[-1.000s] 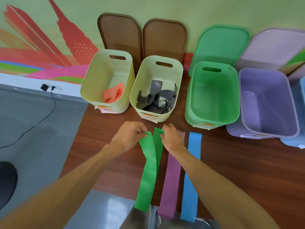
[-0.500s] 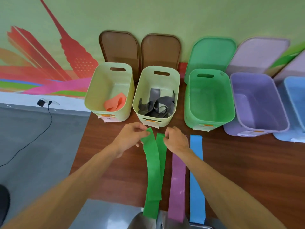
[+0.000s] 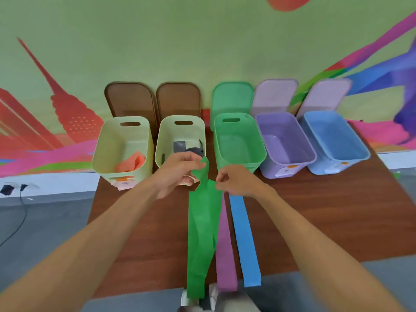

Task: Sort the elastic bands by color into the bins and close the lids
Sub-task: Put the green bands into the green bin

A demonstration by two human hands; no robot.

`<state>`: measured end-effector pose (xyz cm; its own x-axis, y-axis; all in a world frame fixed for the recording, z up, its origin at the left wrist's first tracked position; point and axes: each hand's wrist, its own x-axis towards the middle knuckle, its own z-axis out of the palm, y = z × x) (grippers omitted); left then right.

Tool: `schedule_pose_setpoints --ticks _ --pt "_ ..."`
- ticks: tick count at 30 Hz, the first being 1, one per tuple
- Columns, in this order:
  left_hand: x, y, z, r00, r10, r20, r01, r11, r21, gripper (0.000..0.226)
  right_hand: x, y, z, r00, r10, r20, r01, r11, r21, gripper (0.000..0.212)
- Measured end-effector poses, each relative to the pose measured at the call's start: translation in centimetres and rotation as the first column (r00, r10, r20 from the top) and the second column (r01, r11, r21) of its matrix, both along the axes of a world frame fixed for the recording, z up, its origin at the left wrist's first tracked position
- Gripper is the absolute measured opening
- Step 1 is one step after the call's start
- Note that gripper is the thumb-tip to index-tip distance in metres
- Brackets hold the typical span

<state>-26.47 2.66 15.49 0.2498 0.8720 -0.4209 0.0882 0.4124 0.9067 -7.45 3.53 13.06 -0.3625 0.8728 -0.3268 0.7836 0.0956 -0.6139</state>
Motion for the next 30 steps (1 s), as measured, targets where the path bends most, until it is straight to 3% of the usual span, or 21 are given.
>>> schedule_pose_setpoints --ticks 9,12,19,25,30 --pt "6.6 3.9 5.9 0.999 -0.012 -0.041 0.022 0.964 0.265 0.008 5.6 2.1 6.1 0.958 -0.264 -0.11 0.284 0.927 0.246 0.009" --pt "8.2 6.3 8.2 0.997 0.026 -0.073 0.002 0.935 0.356 0.008 6.9 4.0 8.7 0.922 -0.31 -0.23 0.371 0.876 0.307 0.023" --pt "10.7 12.0 12.5 0.993 0.103 -0.05 -0.069 0.886 0.458 0.008 8.9 9.7 13.6 0.811 -0.354 -0.465 0.554 0.719 0.418 0.018" --pt "11.6 14.7 9.9 0.98 0.164 -0.111 -0.104 0.904 0.414 0.006 9.8 13.2 11.3 0.833 -0.381 -0.402 0.532 0.752 0.39 0.006" --pt "11.8 15.3 4.3 0.961 0.151 -0.231 -0.078 0.952 0.296 0.016 10.5 14.8 5.6 0.852 -0.417 -0.317 0.495 0.839 0.227 0.006"
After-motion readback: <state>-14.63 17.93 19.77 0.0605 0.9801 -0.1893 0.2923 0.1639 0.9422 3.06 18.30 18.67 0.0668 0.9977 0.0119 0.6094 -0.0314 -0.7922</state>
